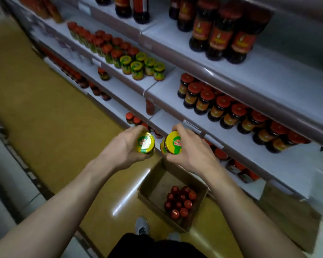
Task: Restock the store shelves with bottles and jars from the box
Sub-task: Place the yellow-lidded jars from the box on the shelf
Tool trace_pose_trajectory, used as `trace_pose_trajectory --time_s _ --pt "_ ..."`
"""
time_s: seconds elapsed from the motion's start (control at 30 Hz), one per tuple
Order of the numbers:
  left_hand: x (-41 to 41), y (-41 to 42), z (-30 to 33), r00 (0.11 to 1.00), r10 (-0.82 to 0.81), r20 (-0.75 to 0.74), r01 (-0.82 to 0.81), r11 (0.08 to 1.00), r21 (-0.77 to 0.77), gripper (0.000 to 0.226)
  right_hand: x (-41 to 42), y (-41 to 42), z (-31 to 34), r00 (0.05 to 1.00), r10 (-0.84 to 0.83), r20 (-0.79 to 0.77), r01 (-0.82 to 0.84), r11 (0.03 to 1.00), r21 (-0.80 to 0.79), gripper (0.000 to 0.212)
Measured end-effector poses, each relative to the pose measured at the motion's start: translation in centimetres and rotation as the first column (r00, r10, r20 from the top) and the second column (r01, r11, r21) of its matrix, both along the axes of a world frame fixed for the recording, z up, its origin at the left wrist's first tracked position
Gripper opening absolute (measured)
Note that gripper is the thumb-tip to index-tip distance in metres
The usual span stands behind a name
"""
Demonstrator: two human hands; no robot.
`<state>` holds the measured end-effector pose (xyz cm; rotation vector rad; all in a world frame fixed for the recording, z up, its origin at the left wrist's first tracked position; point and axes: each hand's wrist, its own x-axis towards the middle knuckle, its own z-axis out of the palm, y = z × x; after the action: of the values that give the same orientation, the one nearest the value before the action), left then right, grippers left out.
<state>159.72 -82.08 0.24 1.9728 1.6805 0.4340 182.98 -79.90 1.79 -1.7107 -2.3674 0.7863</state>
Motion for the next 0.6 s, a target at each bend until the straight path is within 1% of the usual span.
trace_pose_trajectory --time_s 0.1,0.2,0.33,0.43,0.5,0.6 --pt "0.5 -0.3 2.8 1.0 -0.002 -0.029 0.003 1.0 0.028 0.071 0.3 -0.1 1.9 0.999 0.016 -0.029 -0.015 0.999 0.043 0.066" --pt "0.1 -0.4 5.2 1.0 -0.003 -0.019 0.004 0.999 0.05 0.075 -0.3 -0.3 4.3 0.998 0.04 -0.058 -0.035 0.996 0.084 0.065" --pt "-1.9 0.6 7.6 0.999 -0.045 -0.03 0.047 0.995 0.086 0.076 -1.9 0.0 7.2 0.999 0.023 -0.039 -0.018 0.994 0.112 0.065" --pt "-5.1 2.0 8.9 0.997 -0.081 -0.015 0.083 0.989 0.12 0.08 -4.6 0.8 9.1 1.0 -0.001 -0.006 0.002 0.988 0.158 0.062" --pt "-8.2 3.8 9.6 0.991 -0.133 -0.001 0.132 0.983 0.125 0.078 -7.4 1.6 10.0 0.999 -0.045 -0.003 0.045 0.98 0.193 0.06" --pt "-12.0 6.1 10.1 0.975 -0.222 0.0 0.219 0.965 0.144 0.073 -11.1 2.6 10.5 0.995 -0.099 -0.014 0.1 0.977 0.186 0.06"
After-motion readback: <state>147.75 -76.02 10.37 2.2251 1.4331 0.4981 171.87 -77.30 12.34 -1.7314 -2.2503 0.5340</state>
